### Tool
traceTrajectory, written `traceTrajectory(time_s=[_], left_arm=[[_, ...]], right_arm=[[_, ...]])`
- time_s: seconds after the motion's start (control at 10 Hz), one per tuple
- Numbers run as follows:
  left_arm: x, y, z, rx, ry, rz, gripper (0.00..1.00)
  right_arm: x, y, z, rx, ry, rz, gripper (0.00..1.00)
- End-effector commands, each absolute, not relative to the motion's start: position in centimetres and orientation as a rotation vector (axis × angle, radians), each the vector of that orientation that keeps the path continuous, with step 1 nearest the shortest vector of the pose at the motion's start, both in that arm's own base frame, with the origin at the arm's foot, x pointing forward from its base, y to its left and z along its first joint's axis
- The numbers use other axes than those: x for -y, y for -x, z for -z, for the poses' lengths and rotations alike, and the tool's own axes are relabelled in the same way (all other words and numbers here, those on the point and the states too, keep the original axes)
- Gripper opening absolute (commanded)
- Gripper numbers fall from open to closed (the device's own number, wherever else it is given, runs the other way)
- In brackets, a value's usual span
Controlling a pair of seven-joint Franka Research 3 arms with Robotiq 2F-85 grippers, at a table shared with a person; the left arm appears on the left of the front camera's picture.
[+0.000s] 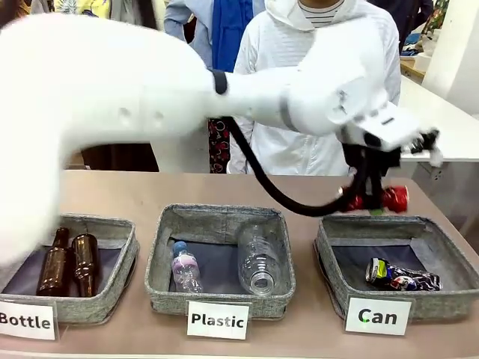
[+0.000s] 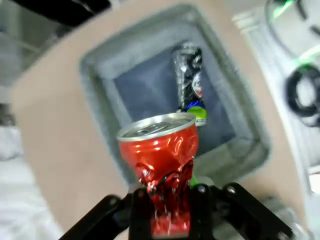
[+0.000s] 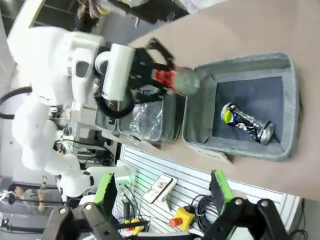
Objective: Sort the can waste into the basket.
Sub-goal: Pick up the can waste from the table and place it in the right Fabric basket.
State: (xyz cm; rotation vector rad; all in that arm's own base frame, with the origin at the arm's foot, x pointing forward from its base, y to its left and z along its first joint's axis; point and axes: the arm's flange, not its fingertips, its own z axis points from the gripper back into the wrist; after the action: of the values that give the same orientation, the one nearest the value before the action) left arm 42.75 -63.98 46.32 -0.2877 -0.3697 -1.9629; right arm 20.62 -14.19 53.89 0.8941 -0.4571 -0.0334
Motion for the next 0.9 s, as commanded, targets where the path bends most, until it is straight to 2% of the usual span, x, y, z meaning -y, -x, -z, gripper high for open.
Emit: traceTrajectory(time_s=[0.0, 0.2, 0.3, 0.4, 0.5, 0.8], left_arm=[[70.07, -45.74, -47.32, 0.252, 0.271, 1.996, 0.24], [70.3, -45.86, -46.52, 0.233, 0.255, 1.994, 0.24], [70.32, -45.71, -46.35, 0.227, 0.256, 2.003, 0.43], [70.19, -45.58, -46.4, 0.235, 0.251, 2.03, 0.82], [70.1, -45.51, -46.53, 0.234, 0.251, 2.033, 1.0], [69.62, -45.22, -46.6, 0.225, 0.235, 2.024, 1.0]], right_arm=[[13.65, -21.15, -54.2, 0.434, -0.888, 0.012, 1.0], [13.65, -21.15, -54.2, 0.434, -0.888, 0.012, 1.0], [13.65, -21.15, -54.2, 0.434, -0.888, 0.012, 1.0], [13.65, -21.15, -54.2, 0.434, -0.888, 0.012, 1.0], [13.65, -21.15, -54.2, 0.434, -0.888, 0.012, 1.0], [13.65, -21.15, -54.2, 0.434, -0.888, 0.012, 1.0]])
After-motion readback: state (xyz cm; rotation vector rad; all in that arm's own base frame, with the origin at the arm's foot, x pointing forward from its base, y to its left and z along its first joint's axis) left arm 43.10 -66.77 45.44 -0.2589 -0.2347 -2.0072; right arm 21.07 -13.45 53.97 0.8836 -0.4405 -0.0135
